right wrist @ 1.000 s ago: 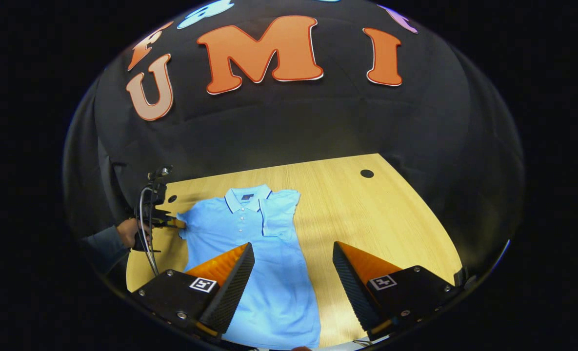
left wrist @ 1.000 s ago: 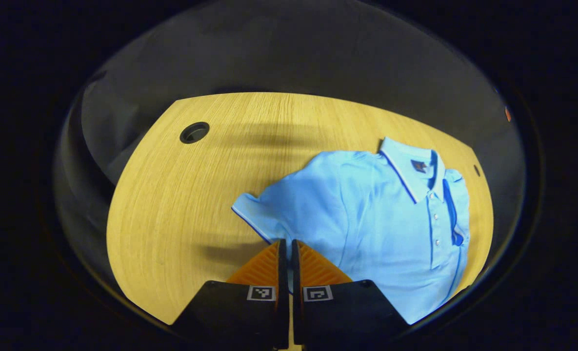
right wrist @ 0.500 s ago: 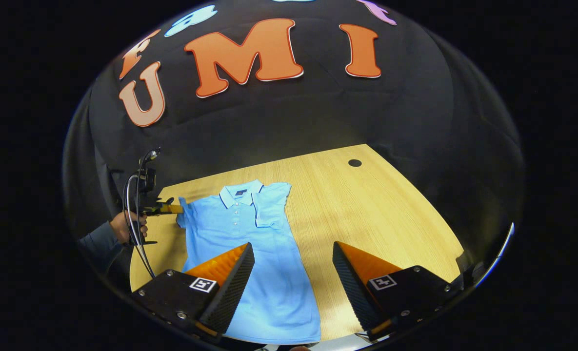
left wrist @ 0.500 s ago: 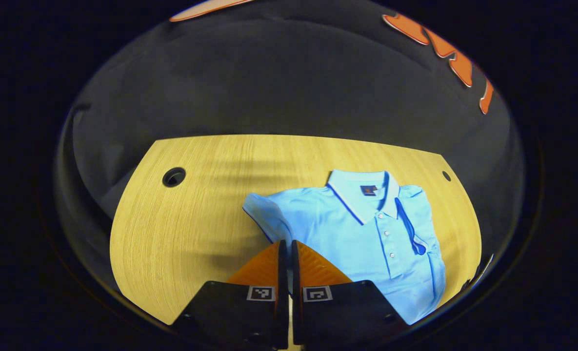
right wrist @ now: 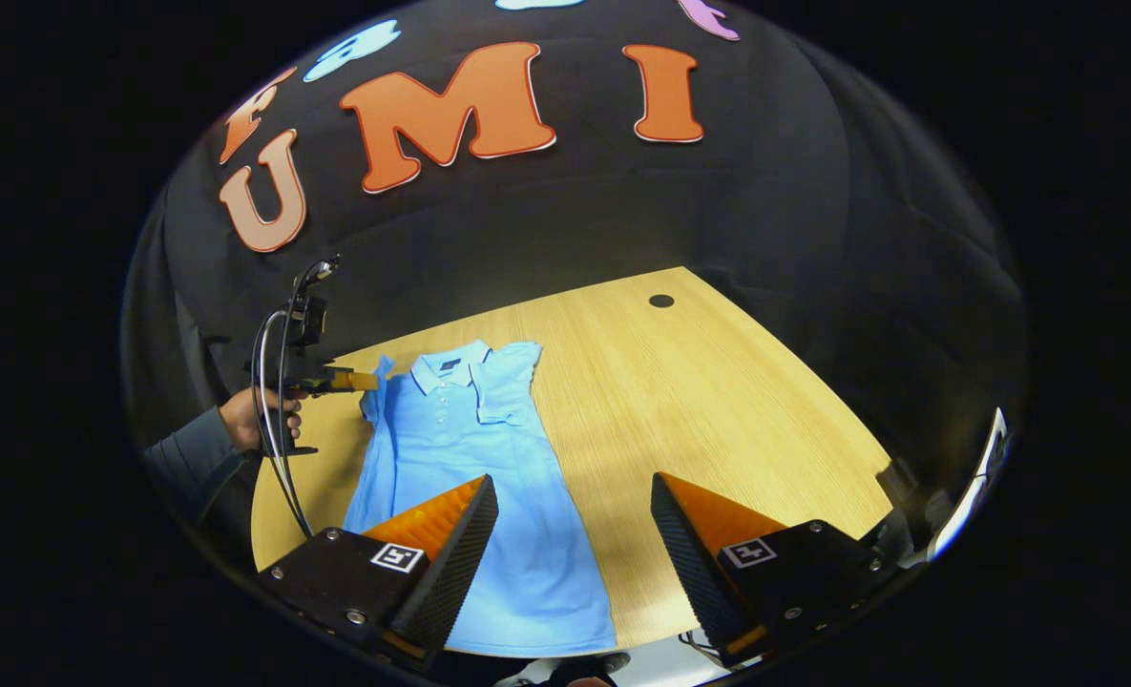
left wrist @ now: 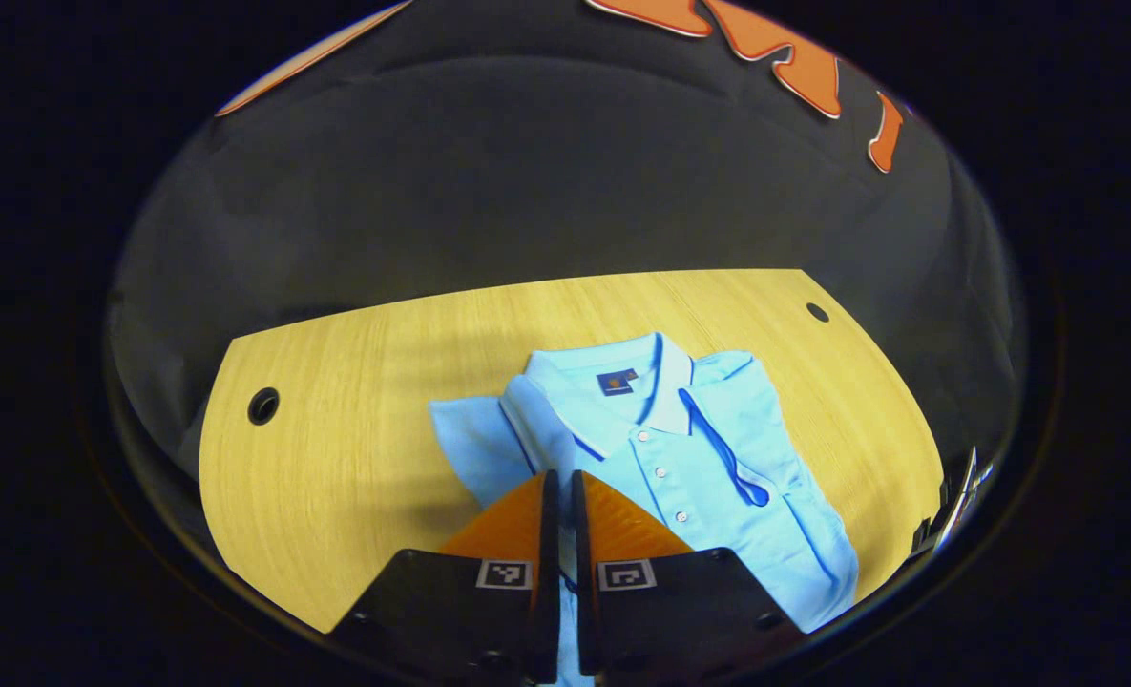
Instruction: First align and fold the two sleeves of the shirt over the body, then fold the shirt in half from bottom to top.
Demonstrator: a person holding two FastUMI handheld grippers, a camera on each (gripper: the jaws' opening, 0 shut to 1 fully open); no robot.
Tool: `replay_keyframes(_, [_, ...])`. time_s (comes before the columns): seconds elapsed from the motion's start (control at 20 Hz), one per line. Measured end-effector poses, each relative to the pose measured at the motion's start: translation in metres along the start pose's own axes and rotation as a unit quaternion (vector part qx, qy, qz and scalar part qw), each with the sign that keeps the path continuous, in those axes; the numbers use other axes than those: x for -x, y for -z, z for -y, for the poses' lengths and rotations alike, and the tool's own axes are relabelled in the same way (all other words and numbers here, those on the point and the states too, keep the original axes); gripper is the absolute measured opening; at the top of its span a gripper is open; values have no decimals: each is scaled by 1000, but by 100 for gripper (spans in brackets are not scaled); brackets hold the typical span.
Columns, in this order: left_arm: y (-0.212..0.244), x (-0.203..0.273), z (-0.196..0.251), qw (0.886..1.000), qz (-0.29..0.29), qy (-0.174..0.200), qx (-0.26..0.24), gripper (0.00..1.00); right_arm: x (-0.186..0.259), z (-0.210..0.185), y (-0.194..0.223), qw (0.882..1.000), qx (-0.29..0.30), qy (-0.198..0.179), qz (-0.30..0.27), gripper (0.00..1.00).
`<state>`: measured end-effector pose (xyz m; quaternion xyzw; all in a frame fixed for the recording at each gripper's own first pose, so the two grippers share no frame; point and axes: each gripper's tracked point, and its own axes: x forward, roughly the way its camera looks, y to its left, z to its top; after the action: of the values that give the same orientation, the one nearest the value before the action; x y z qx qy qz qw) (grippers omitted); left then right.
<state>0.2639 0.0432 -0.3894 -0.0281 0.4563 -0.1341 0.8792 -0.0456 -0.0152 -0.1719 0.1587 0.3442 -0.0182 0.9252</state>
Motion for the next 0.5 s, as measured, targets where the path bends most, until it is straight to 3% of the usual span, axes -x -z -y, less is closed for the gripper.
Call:
replay_keyframes(0.05, [-2, 0, 13, 1000, 5, 19, -3, 13, 0, 2, 3, 1000, -2, 4, -1, 98])
replay_keyframes(0.2, [-5, 13, 40, 998, 22, 64, -15, 42, 4, 8, 7, 1000, -3, 7, -1, 98])
replay_keyframes(0.35, [3, 47, 42, 997, 39, 65, -17, 75, 3, 3, 18, 1000, -4, -7, -9, 98])
replay_keyframes(0.5, [28, 88, 35, 998, 47, 49, -20, 93, 2, 0, 34, 999, 14, -21, -26, 98])
